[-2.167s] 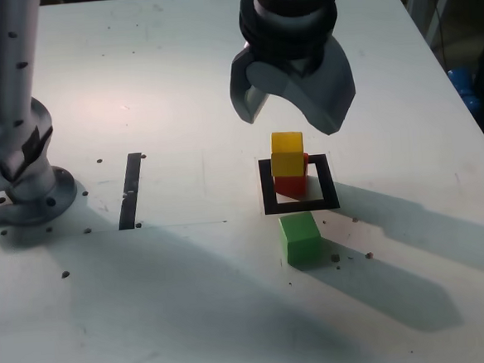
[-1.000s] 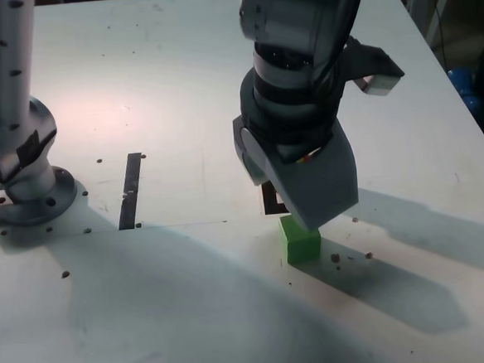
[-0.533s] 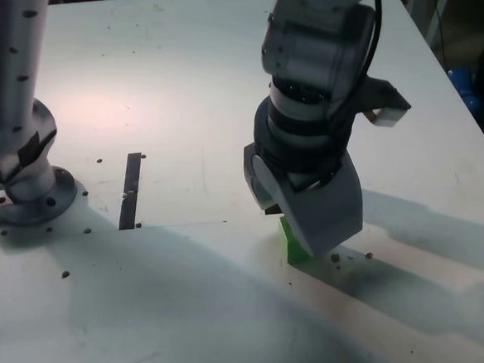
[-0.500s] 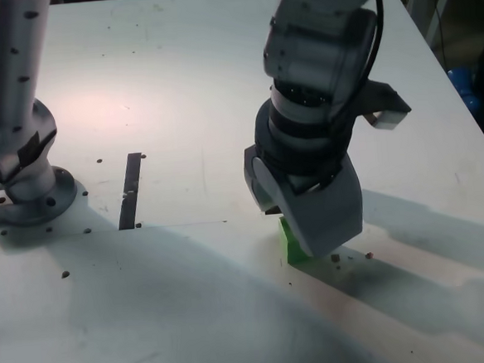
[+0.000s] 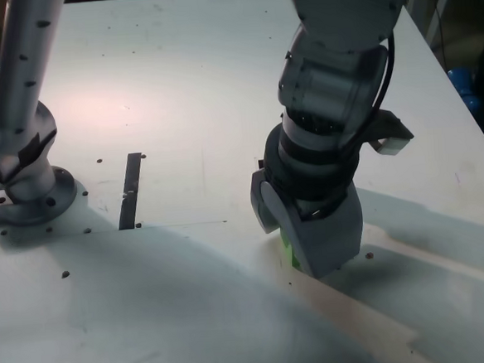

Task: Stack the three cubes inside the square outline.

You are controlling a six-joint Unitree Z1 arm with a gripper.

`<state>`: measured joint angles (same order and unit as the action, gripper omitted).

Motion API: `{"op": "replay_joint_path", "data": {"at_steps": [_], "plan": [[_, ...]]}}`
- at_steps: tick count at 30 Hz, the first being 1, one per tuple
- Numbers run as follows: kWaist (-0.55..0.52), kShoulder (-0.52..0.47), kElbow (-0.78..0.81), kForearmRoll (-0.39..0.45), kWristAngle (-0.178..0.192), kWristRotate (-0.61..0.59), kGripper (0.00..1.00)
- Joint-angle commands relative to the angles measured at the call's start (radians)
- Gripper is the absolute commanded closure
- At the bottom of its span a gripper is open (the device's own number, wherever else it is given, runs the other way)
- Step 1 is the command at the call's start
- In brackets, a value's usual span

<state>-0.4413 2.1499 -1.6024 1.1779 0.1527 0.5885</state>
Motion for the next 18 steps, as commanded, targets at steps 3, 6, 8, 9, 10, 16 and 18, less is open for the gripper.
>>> {"op": "replay_joint_path", "data": {"at_steps": [3, 6, 8, 9, 10, 16, 18], "plan": [[0.000, 0.009, 0.001, -0.012, 0.001, -0.003, 0.62], [0.000, 0.011, 0.003, -0.017, 0.001, -0.003, 0.69], [0.000, 0.012, 0.003, -0.018, 0.000, -0.003, 0.70], [0.000, 0.012, 0.004, -0.018, 0.000, -0.003, 0.70], [0.000, 0.013, 0.004, -0.018, 0.000, -0.003, 0.70], [0.000, 0.015, 0.004, -0.019, -0.001, -0.003, 0.70], [0.000, 0.014, 0.002, -0.019, -0.001, -0.003, 0.70]]}}
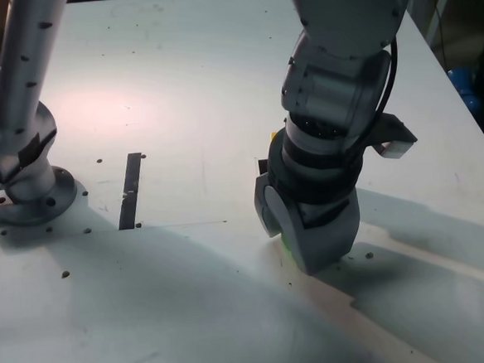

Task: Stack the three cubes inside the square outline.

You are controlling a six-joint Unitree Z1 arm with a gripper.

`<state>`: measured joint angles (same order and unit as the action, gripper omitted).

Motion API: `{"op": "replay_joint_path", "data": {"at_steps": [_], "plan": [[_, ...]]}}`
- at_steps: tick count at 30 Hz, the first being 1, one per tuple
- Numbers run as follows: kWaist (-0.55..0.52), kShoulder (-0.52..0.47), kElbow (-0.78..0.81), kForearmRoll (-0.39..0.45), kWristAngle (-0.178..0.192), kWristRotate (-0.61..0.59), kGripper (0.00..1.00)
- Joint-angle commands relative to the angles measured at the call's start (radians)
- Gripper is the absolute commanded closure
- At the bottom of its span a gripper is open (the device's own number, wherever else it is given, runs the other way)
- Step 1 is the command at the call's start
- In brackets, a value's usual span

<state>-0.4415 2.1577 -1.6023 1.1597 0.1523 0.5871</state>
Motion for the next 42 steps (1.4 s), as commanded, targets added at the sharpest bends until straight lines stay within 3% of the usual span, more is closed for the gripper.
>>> {"op": "replay_joint_path", "data": {"at_steps": [1, 7, 17, 22, 29, 42], "plan": [[0.000, 0.006, 0.000, 0.001, 0.000, -0.001, 0.70], [0.000, -0.016, -0.045, 0.062, 0.012, -0.017, 0.70], [0.003, -0.118, -0.164, 0.290, 0.125, -0.096, 0.70], [0.029, -0.158, -0.199, 0.352, 0.140, -0.159, 0.70], [0.096, -0.183, -0.245, 0.405, 0.107, -0.253, 0.70], [0.297, -0.186, -0.268, 0.415, -0.034, -0.391, 0.70]]}}
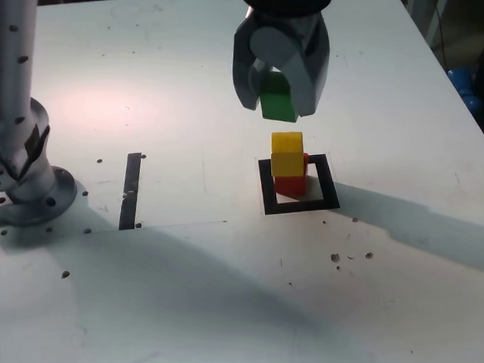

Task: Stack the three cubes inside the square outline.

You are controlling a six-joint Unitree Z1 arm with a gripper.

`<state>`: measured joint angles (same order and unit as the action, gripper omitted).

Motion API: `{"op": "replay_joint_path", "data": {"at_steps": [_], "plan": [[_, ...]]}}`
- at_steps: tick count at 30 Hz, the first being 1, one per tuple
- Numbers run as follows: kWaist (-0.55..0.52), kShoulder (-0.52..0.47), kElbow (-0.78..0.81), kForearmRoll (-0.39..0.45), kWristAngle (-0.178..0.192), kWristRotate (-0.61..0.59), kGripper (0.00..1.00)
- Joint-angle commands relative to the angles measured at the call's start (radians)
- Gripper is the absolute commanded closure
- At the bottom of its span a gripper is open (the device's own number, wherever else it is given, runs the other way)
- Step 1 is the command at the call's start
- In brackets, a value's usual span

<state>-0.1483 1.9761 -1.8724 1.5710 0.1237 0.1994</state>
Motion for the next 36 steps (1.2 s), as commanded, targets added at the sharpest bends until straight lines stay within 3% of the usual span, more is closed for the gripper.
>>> {"op": "replay_joint_path", "data": {"at_steps": [1, 29, 31, 36], "plan": [[0.011, -0.003, 0.003, 0.001, -0.013, -0.009, 0.70], [0.035, 0.078, 0.025, -0.028, -0.051, -0.031, 0.65], [0.035, 0.081, 0.027, -0.030, -0.052, -0.031, 0.55], [0.035, 0.084, 0.031, -0.031, -0.051, -0.031, 0.09]]}}
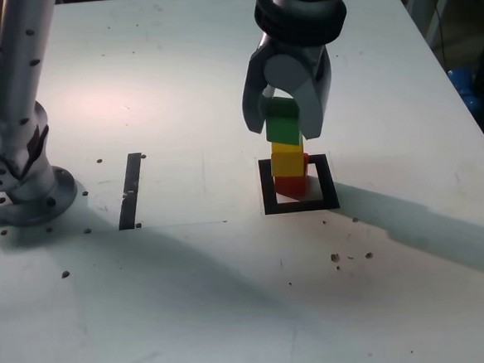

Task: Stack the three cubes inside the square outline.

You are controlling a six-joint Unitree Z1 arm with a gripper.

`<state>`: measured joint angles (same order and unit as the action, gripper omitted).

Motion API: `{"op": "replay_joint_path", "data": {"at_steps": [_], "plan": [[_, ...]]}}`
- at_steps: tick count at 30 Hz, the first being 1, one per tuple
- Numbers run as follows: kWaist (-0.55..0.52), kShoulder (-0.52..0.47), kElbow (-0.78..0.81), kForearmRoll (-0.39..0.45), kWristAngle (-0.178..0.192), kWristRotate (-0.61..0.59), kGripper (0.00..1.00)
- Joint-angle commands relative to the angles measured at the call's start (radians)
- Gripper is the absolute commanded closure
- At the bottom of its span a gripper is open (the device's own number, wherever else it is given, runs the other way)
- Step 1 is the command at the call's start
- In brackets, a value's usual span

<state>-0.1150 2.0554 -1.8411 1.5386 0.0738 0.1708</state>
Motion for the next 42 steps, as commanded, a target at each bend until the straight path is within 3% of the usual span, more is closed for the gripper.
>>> {"op": "replay_joint_path", "data": {"at_steps": [1, 15, 24, 28, 34, 42], "plan": [[0.002, 0.005, 0.001, 0.002, -0.002, -0.002, 0.03], [0.003, -0.021, 0.015, 0.013, 0.007, -0.003, 0.00], [0.003, -0.182, 0.154, 0.021, 0.076, -0.077, 0.00], [0.003, -0.255, 0.269, 0.017, 0.088, -0.114, 0.00], [0.003, -0.334, 0.464, -0.035, 0.079, -0.177, 0.00], [0.003, -0.438, 0.737, -0.191, 0.037, -0.244, 0.00]]}}
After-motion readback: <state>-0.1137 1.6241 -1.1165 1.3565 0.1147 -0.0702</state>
